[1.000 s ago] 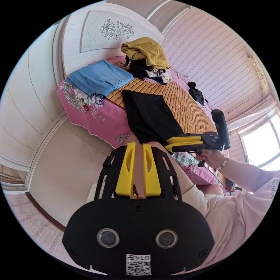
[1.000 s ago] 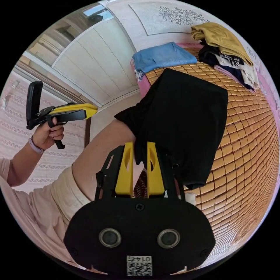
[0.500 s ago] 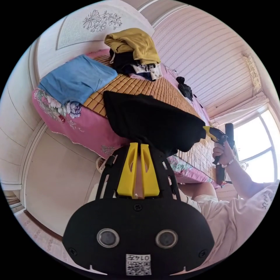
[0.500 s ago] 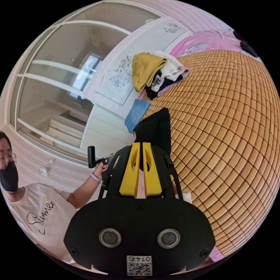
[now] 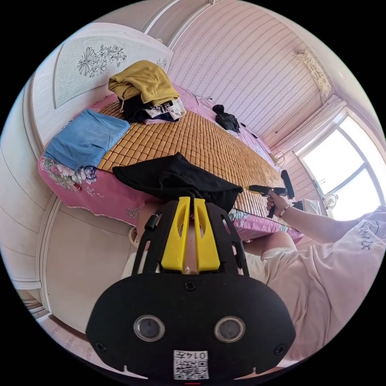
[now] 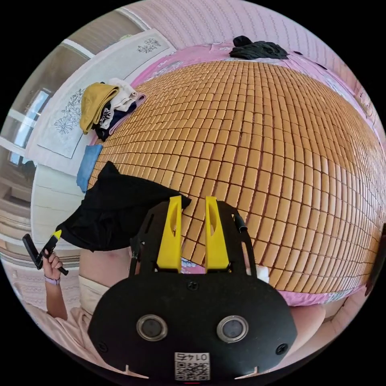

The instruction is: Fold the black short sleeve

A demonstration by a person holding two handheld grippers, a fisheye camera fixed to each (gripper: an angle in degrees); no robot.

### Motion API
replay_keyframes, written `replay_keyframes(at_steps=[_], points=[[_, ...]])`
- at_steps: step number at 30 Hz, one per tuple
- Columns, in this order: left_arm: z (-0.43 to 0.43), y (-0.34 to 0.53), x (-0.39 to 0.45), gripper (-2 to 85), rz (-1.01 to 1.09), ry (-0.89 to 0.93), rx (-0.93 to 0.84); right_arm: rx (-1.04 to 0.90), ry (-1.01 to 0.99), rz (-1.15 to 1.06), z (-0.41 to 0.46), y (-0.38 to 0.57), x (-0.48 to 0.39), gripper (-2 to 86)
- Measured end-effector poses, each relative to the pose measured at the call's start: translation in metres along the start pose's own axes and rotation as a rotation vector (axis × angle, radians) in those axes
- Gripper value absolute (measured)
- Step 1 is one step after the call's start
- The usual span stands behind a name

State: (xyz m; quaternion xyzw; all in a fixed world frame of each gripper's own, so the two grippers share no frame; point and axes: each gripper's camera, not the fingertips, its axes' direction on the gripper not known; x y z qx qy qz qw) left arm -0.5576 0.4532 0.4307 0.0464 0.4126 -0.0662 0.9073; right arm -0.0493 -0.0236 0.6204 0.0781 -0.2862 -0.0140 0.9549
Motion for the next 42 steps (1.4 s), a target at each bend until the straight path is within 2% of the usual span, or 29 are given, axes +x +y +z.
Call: replay_keyframes(at_steps=[4,7,9,13,17,21,27,29,32,36,42], points=[[-0.010,0.007,0.009,-1.0,-0.012,-0.004,0.000,-0.087,0.096,-0.254,0.001,-0.005,-0.050,10.7],[-0.019,0.013,0.018,-1.0,-0.010,-0.016,-0.005,-0.155,0.152,-0.330,-0.005,-0.015,-0.074,5.7],[-0.029,0.015,0.025,-1.0,0.003,-0.035,-0.002,-0.095,0.039,-0.300,-0.043,-0.032,-0.078,2.1],[-0.070,0.010,0.039,-1.0,0.041,-0.090,0.096,-0.023,-0.168,-0.281,-0.126,-0.058,-0.077,0.6],[-0.117,-0.008,0.056,-1.0,0.103,-0.044,0.264,0.142,-0.388,-0.270,-0.264,-0.067,-0.067,0.2],[-0.177,-0.031,0.084,-1.0,0.172,0.148,0.522,0.400,-0.553,-0.257,-0.423,-0.047,-0.047,0.3],[-0.243,-0.061,0.151,-1.0,0.356,0.352,0.797,0.771,-0.678,-0.296,-0.628,0.025,-0.036,0.5],[-0.260,-0.063,0.173,-1.0,0.413,0.402,0.875,0.864,-0.676,-0.347,-0.682,0.054,-0.042,0.5],[-0.287,-0.062,0.202,-1.0,0.478,0.467,0.976,0.985,-0.534,-0.460,-0.760,0.107,-0.065,0.4],[-0.306,-0.061,0.245,-1.0,0.557,0.366,0.973,1.082,-0.349,-0.530,-0.832,0.169,-0.095,0.4],[-0.340,-0.055,0.280,-1.0,0.650,0.479,1.051,1.186,-0.392,-0.616,-0.906,0.228,-0.113,0.2]])
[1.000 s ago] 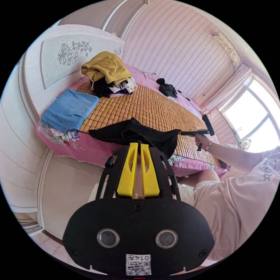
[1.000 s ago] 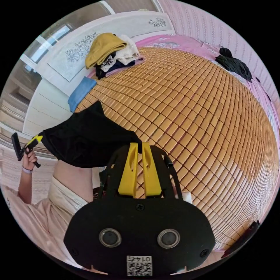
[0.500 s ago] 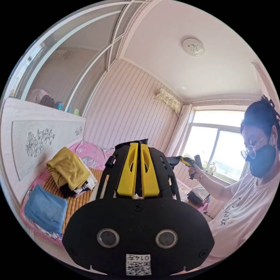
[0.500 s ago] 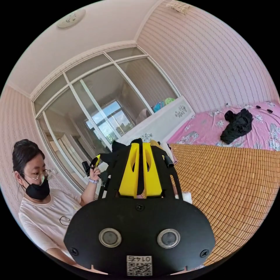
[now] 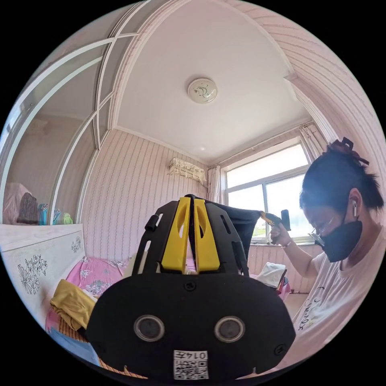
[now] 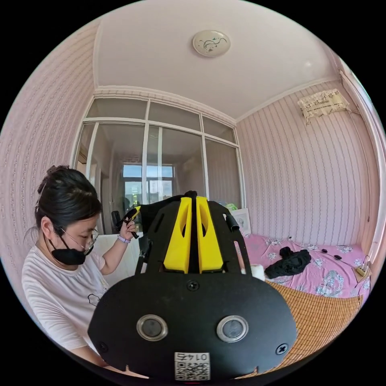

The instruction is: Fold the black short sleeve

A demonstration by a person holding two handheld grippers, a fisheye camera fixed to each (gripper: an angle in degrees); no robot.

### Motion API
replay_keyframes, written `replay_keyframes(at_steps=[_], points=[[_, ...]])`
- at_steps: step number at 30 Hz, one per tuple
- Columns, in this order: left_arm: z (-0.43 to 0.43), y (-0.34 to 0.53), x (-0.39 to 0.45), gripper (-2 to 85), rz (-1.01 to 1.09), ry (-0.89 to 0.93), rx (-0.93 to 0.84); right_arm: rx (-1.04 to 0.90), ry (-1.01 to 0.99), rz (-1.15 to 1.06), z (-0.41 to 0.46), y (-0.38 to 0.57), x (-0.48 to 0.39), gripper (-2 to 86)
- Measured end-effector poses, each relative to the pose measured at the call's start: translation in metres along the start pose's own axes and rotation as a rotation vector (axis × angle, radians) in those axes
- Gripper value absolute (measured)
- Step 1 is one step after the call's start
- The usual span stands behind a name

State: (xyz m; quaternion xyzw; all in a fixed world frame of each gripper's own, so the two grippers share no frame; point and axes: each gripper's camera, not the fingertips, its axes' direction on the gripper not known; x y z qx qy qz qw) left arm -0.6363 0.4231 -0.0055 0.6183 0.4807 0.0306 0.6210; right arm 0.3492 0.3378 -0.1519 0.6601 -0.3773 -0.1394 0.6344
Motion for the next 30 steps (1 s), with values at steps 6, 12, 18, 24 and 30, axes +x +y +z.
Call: replay_keyframes(at_steps=[6,12,18,24,30], points=[[0.043,-0.025,0.000,-1.0,0.041,-0.015,-0.039,-0.096,0.125,-0.028,0.012,-0.034,0.013,-0.2],[0.187,0.063,-0.074,-1.0,-0.141,-0.161,-0.495,-0.634,0.308,0.313,0.119,0.075,0.180,0.1],[0.297,0.132,-0.124,-1.0,-0.357,-0.225,-0.610,-0.406,0.428,0.528,0.122,0.085,0.281,0.6],[0.335,0.120,-0.118,-1.0,-0.189,-0.109,-0.481,-0.120,0.466,0.386,0.085,0.052,0.277,0.8],[0.344,0.263,-0.161,-1.0,-0.403,-0.136,-0.764,-0.364,0.533,0.556,0.084,0.235,0.298,0.8]])
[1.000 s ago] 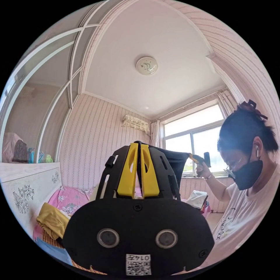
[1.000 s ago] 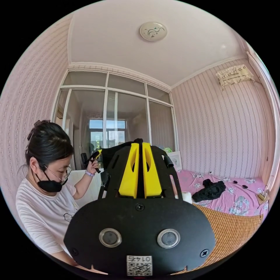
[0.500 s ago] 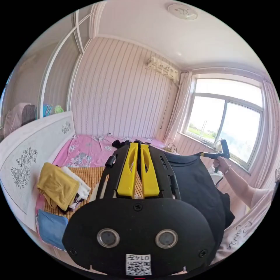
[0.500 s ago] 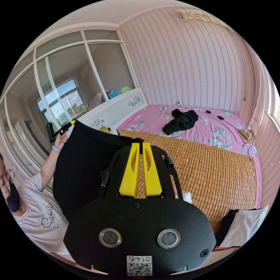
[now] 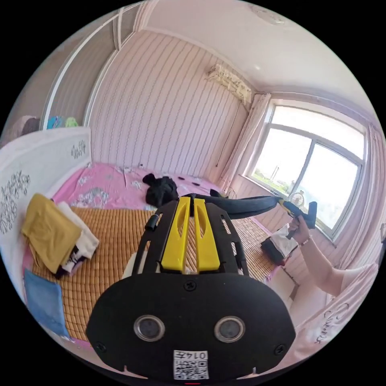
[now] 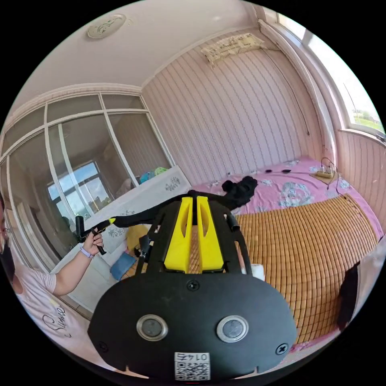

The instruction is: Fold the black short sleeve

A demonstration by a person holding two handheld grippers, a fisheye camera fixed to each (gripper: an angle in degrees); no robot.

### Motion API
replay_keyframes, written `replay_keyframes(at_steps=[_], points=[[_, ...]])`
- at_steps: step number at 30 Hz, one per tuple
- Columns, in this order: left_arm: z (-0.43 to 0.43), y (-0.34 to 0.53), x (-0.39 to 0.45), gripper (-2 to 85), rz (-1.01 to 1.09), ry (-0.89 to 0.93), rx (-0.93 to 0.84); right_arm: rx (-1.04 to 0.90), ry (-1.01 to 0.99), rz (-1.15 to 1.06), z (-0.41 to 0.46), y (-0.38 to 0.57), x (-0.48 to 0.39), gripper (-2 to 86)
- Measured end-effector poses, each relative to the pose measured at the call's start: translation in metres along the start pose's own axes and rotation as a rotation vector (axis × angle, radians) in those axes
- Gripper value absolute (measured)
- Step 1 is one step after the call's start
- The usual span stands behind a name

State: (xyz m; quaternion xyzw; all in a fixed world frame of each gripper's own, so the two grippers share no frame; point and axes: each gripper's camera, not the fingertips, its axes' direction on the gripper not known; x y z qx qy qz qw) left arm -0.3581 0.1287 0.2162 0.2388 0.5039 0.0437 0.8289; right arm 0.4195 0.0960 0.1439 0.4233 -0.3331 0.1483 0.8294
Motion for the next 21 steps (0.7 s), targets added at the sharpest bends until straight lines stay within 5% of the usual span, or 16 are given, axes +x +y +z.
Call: replay_keyframes(at_steps=[11,21], points=[[0.167,0.145,-0.100,-1.0,-0.160,-0.185,-0.658,-0.574,0.107,0.442,0.144,0.214,0.161,0.8],[0.199,0.163,-0.104,-0.9,-0.003,-0.128,-0.902,-0.785,0.127,0.305,0.133,0.270,0.172,0.9]])
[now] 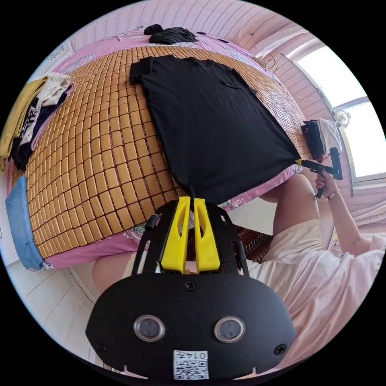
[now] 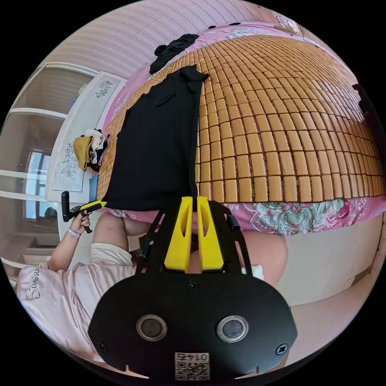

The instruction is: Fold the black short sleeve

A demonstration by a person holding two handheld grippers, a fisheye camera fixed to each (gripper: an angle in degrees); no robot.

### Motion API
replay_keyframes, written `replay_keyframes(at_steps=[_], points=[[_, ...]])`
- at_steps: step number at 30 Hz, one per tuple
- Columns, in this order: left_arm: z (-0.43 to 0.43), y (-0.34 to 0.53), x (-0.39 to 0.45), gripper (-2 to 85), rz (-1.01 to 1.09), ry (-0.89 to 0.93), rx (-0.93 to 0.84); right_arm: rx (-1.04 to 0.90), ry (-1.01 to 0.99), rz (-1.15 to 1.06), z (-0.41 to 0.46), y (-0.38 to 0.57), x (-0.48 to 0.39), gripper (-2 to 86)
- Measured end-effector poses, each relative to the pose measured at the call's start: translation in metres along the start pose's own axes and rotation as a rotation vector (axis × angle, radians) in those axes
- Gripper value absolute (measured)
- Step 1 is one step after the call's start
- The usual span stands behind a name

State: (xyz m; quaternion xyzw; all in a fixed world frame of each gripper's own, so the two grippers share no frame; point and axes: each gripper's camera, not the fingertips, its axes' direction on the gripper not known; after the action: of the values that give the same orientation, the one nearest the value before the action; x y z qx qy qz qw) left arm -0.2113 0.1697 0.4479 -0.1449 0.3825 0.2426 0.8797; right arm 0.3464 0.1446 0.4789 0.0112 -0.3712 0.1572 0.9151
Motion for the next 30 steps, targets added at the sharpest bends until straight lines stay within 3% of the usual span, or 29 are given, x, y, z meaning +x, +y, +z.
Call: replay_keyframes(at_steps=[5,9,19,27,30], points=[[0.009,0.003,-0.016,-0.1,0.027,0.061,-0.125,-0.031,-0.063,-0.006,0.012,0.016,0.010,1.2],[0.005,0.001,-0.044,4.0,-0.042,0.109,-0.125,-0.002,-0.038,0.030,0.019,0.016,0.022,1.9],[-0.026,-0.048,-0.111,2.0,-0.117,0.004,0.113,0.066,0.131,-0.217,0.043,-0.033,-0.021,4.4],[-0.019,-0.139,-0.170,-0.7,-0.240,0.010,0.329,-0.068,-0.035,-0.613,0.165,-0.181,-0.185,3.9],[-0.010,-0.169,-0.185,-0.5,-0.257,0.040,0.350,-0.040,0.034,-0.730,0.216,-0.225,-0.262,5.7]])
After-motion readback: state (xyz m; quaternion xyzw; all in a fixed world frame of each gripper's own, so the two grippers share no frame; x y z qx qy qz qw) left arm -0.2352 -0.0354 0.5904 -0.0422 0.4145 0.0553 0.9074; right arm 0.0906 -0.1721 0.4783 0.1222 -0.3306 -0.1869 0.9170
